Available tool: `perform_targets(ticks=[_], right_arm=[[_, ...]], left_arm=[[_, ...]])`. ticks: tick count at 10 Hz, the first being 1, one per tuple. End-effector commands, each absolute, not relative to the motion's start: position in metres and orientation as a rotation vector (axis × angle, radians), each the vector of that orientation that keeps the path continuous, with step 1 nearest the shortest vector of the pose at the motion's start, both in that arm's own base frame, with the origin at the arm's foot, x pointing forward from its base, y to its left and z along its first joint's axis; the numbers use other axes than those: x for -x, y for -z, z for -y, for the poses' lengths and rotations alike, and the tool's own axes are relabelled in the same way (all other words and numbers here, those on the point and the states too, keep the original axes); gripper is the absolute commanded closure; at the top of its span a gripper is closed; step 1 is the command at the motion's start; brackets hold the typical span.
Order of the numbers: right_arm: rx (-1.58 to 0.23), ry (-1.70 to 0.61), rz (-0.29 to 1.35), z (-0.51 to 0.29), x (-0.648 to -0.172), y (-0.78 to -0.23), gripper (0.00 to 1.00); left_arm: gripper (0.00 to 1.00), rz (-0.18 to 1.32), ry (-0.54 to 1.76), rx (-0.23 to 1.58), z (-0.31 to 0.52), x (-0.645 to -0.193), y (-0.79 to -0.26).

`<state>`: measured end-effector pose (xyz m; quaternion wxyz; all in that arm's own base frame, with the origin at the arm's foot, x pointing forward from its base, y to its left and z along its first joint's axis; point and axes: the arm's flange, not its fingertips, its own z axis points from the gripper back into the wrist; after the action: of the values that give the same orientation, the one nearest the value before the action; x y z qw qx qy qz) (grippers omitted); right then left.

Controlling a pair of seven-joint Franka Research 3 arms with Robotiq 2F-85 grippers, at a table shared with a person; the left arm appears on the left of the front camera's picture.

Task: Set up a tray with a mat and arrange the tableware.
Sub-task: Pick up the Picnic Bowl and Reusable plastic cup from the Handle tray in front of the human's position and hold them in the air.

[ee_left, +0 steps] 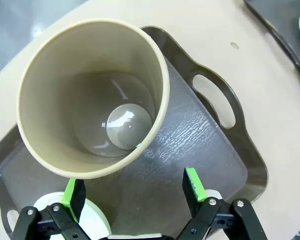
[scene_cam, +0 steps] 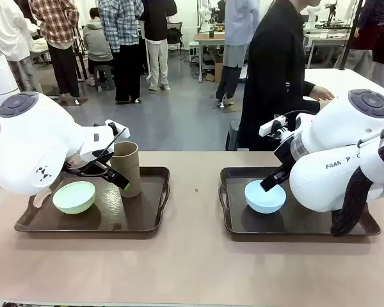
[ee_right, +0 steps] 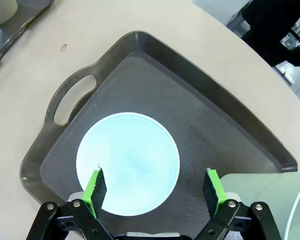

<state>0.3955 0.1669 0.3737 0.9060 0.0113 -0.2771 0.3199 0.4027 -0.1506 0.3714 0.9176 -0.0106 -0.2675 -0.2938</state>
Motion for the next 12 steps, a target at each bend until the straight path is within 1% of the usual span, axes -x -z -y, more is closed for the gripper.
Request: perform_targets(ticks=[1,12], right_arm=[[-0.023,-0.661,0.572,-0.1669,-0.3955,-0.3737,0.00],[-0.023,-0.661,0.572,-0.1669,-0.3955,-0.3737,0.00]], left_arm=[[0.00,0.550,0.604,0.022,0.1507,-0.4027,-0.3714],[0.00,0.550,0.604,0.022,0.1507,-0.4027,-0.3714]])
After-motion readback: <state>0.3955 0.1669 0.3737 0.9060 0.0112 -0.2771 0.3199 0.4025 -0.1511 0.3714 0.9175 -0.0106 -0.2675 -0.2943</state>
